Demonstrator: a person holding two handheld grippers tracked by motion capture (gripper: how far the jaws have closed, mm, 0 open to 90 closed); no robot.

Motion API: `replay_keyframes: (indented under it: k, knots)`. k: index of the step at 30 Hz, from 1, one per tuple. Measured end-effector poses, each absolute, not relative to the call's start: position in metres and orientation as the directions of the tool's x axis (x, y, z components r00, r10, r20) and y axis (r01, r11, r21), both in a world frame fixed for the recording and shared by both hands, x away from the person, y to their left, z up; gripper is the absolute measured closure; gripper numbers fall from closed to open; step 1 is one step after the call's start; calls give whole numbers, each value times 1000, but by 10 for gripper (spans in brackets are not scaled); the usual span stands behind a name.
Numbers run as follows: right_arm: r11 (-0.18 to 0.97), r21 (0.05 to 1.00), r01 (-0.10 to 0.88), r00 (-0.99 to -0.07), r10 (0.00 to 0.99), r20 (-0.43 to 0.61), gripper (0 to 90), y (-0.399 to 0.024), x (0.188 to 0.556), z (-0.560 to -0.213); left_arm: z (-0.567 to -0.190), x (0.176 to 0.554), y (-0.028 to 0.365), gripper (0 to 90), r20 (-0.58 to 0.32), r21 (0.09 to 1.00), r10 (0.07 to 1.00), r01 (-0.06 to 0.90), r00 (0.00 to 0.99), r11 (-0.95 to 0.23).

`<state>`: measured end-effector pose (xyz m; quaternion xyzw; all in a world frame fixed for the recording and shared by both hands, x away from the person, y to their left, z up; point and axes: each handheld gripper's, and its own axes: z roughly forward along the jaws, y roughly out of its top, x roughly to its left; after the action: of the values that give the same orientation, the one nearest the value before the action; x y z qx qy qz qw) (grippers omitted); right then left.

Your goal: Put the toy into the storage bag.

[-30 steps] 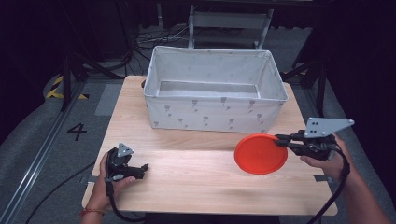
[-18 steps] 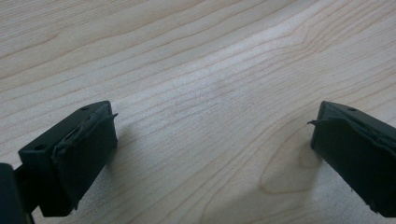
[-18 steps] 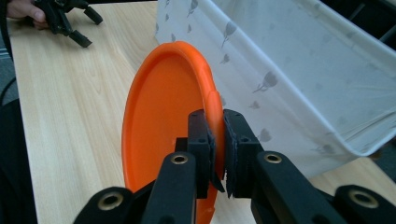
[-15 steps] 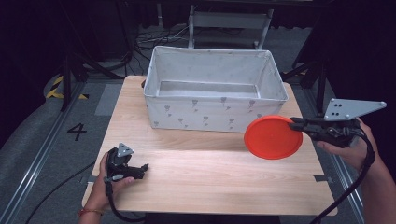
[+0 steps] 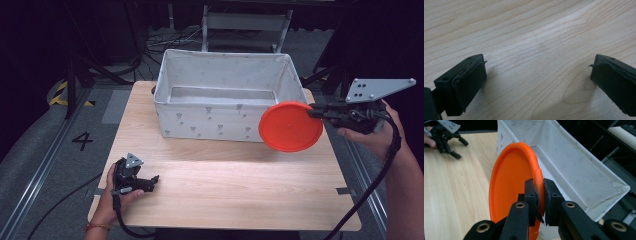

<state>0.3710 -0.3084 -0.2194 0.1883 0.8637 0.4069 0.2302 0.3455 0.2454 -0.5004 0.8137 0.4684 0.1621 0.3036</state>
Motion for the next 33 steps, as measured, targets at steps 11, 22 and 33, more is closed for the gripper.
replay_keyframes:
  k: [11, 22, 33]
  knots:
    - [584, 800, 139, -791, 551, -265, 826, -307, 398, -196, -501, 345, 245, 7, -21, 647, 861, 664, 507, -375]
    - [536, 829, 159, -768, 595, -238, 826, -306, 438, -184, -501, 345, 245, 7, -22, 648, 862, 664, 506, -373]
    - [548, 814, 191, -730, 634, -256, 825, -306, 477, -186, -501, 345, 245, 7, -22, 648, 862, 664, 506, -373]
